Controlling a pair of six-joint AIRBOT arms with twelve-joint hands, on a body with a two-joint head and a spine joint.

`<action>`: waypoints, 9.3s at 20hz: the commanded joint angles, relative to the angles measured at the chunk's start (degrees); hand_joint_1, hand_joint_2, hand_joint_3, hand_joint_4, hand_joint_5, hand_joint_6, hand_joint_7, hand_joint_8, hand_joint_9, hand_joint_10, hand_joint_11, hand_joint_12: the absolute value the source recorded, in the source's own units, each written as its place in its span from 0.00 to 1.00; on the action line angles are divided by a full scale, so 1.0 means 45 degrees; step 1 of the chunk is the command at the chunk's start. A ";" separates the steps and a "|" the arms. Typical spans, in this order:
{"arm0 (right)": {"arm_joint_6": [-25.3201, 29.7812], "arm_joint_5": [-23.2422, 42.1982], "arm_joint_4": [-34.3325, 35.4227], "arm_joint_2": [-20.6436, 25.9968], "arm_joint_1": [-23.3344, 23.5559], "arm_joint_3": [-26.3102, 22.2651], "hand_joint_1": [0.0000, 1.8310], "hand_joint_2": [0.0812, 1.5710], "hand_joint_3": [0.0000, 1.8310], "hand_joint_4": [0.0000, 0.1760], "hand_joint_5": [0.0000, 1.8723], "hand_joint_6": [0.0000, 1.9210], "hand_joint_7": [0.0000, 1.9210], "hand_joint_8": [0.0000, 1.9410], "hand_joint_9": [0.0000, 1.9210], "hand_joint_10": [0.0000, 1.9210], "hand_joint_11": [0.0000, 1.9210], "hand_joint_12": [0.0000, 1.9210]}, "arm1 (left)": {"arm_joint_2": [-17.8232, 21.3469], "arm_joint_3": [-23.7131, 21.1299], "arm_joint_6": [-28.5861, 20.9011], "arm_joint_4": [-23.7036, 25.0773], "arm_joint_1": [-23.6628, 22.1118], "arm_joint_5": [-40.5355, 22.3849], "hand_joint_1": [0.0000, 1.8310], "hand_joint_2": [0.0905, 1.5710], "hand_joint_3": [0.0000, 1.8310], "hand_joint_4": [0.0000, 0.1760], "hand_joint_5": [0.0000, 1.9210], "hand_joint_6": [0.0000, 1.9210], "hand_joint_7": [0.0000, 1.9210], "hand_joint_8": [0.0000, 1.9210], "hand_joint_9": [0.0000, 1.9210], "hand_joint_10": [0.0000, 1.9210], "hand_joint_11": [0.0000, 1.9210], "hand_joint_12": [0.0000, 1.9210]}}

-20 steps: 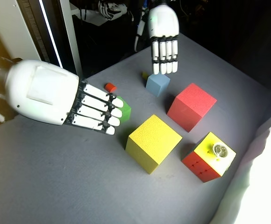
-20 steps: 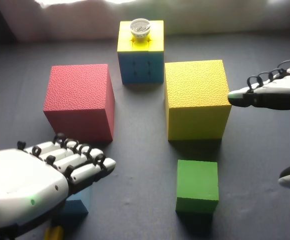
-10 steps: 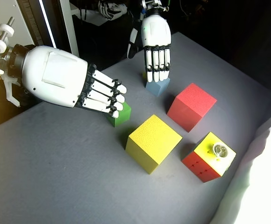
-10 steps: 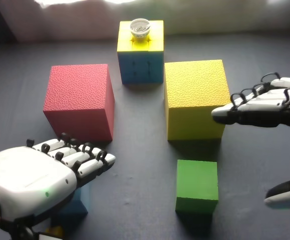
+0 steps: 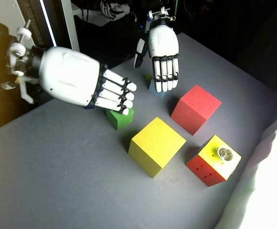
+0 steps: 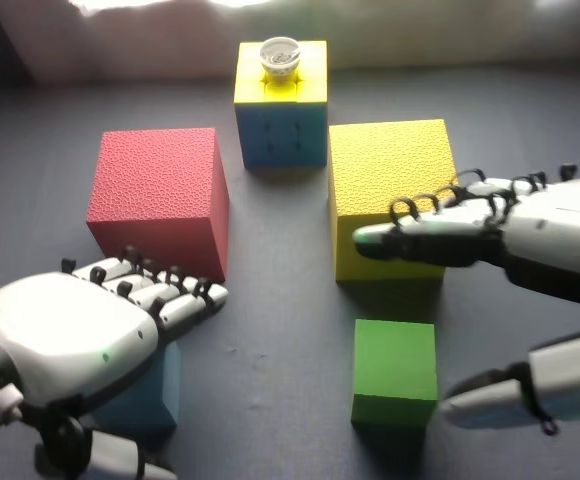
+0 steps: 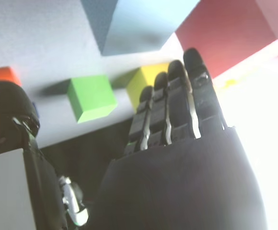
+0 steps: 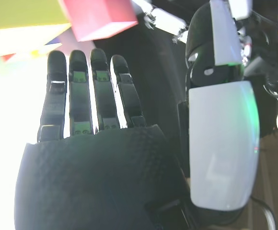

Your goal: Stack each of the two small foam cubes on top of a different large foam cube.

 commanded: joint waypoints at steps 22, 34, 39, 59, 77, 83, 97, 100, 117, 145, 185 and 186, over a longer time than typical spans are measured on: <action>-0.1829 0.2188 0.3470 -0.3583 -0.1256 0.2043 0.54 0.55 0.00 0.00 0.15 0.00 0.17 0.00 0.16 0.00 0.00 0.36 | -0.0852 0.1317 -0.0042 0.0328 0.0509 -0.1241 0.42 0.60 0.00 0.00 0.00 0.00 0.05 0.00 0.07 0.01 0.00 0.24; -0.1874 0.3575 0.3572 -0.4623 -0.2322 0.3016 0.55 0.56 0.00 0.00 0.13 0.00 0.16 0.00 0.16 0.00 0.00 0.36 | -0.0922 0.1588 -0.0004 0.0067 0.0559 -0.1334 0.44 0.61 0.00 0.00 0.02 0.00 0.07 0.00 0.09 0.00 0.00 0.30; -0.1874 0.3671 0.3668 -0.4849 -0.2529 0.3123 0.59 0.55 0.00 0.00 0.14 0.00 0.17 0.00 0.17 0.00 0.00 0.39 | -0.0932 0.1593 0.0100 -0.0111 0.0559 -0.1459 0.43 0.62 0.00 0.00 0.01 0.00 0.06 0.00 0.08 0.00 0.00 0.31; -0.2377 0.4176 0.3669 -0.5524 -0.3465 0.3599 0.62 0.63 0.00 0.00 0.35 0.01 0.38 0.01 0.37 0.02 0.10 0.53 | -0.0927 0.1569 0.0144 -0.0349 0.0489 -0.1628 0.54 0.73 0.00 0.00 0.24 0.08 0.32 0.07 0.26 0.21 0.00 0.75; -0.2075 0.3763 0.2923 -0.4159 -0.1872 0.2126 0.67 0.71 0.00 0.00 0.50 0.47 0.51 0.59 0.46 0.39 0.21 0.71 | -0.0159 0.1027 0.1963 -0.1898 -0.0882 -0.0944 0.73 0.76 0.00 0.00 0.43 0.52 0.40 0.74 0.34 0.85 0.24 0.95; -0.2009 0.3306 0.2923 -0.3500 -0.0313 0.1780 0.67 0.71 0.00 0.00 0.50 0.47 0.51 0.59 0.47 0.36 0.24 0.66 | 0.0706 0.0426 0.4674 -0.4381 -0.2616 -0.0247 0.73 0.76 0.00 0.00 0.42 0.55 0.41 0.73 0.35 0.84 0.23 0.94; -0.0845 0.4650 0.1424 -0.3662 0.0931 0.3541 0.66 0.72 0.00 0.00 0.48 0.50 0.49 0.61 0.46 0.33 0.22 0.67 | 0.1425 0.0032 0.8361 -0.7347 -0.5648 0.0199 0.74 0.73 0.00 0.00 0.48 0.48 0.46 0.63 0.39 0.79 0.27 0.93; -0.0697 0.4611 0.1414 -0.3876 0.1069 0.4075 0.67 0.70 0.00 0.00 0.51 0.46 0.51 0.59 0.47 0.34 0.23 0.67 | 0.1263 0.0396 0.8870 -0.7479 -0.6188 0.0553 0.74 0.74 0.00 0.00 0.44 0.55 0.43 0.67 0.37 0.81 0.24 0.92; 0.0843 0.1034 0.1343 -0.5039 0.2741 0.6753 0.67 0.70 0.00 0.00 0.51 0.45 0.52 0.57 0.49 0.35 0.25 0.66 | -0.1563 0.4188 0.8359 -0.6020 -0.6794 0.2967 0.73 0.73 0.00 0.00 0.47 0.51 0.45 0.65 0.39 0.77 0.25 0.92; 0.0440 0.0824 0.0725 -0.5853 0.2376 0.7783 0.67 0.69 0.00 0.01 0.53 0.46 0.53 0.52 0.52 0.25 0.27 0.62 | -0.1846 0.5632 0.7118 -0.4823 -0.6164 0.3271 0.74 0.73 0.00 0.00 0.44 0.50 0.47 0.62 0.41 0.79 0.24 0.94; 0.0255 0.0875 -0.0271 -0.5782 0.2654 0.7964 0.46 0.61 0.00 0.00 0.11 0.00 0.14 0.00 0.14 0.00 0.00 0.37 | -0.1861 0.5419 0.7068 -0.4927 -0.6330 0.2999 0.29 0.68 0.00 0.00 0.11 0.00 0.18 0.00 0.16 0.06 0.00 0.52; 0.0255 0.0837 -0.0272 -0.5768 0.2651 0.7963 0.46 0.61 0.00 0.00 0.11 0.00 0.13 0.00 0.14 0.00 0.00 0.37 | -0.1860 0.5414 0.7068 -0.4930 -0.6330 0.2999 0.28 0.69 0.00 0.00 0.10 0.00 0.17 0.00 0.16 0.06 0.00 0.52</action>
